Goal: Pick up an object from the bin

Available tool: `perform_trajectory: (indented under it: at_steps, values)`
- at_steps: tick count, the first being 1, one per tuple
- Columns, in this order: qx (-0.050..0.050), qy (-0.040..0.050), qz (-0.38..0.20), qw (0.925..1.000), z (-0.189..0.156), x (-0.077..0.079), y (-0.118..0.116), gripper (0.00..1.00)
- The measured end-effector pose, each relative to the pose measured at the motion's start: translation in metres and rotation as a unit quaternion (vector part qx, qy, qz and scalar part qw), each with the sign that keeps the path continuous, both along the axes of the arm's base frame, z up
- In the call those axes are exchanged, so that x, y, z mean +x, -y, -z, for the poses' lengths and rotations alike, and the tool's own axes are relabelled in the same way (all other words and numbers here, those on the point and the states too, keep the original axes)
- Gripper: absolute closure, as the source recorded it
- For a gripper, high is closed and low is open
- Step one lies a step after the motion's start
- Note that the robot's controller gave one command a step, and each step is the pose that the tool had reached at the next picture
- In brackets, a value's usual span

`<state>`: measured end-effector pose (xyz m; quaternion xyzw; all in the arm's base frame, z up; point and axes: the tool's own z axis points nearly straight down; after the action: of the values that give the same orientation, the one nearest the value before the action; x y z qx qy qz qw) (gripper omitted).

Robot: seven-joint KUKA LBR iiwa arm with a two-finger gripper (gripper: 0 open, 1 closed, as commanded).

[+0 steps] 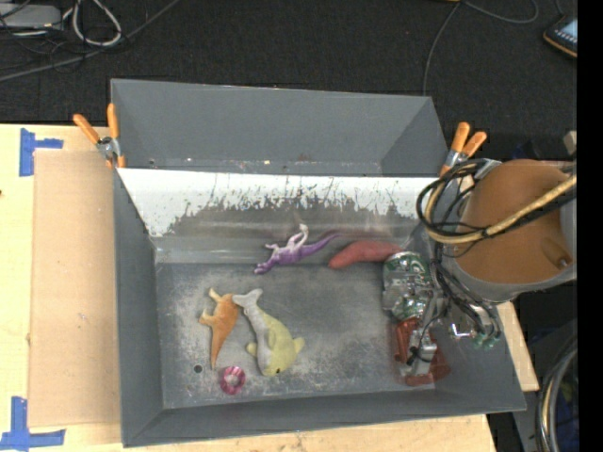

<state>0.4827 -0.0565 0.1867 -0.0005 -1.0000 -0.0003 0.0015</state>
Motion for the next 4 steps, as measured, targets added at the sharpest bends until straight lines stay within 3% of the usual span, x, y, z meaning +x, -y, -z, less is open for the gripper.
perform_trajectory:
  at_steps: [1, 2, 3, 4]
  values:
    - [0.001, 0.0004, -0.214, 0.9769, 0.075, 0.001, 0.051, 0.0]
    - [0.002, -0.0009, -0.223, 0.9749, 0.057, 0.013, 0.073, 0.0]
    - [0.002, -0.001, -0.297, 0.955, 0.062, 0.02, 0.085, 0.0]
    - [0.012, 0.0048, -0.422, 0.9063, 0.113, 0.039, 0.08, 0.0]
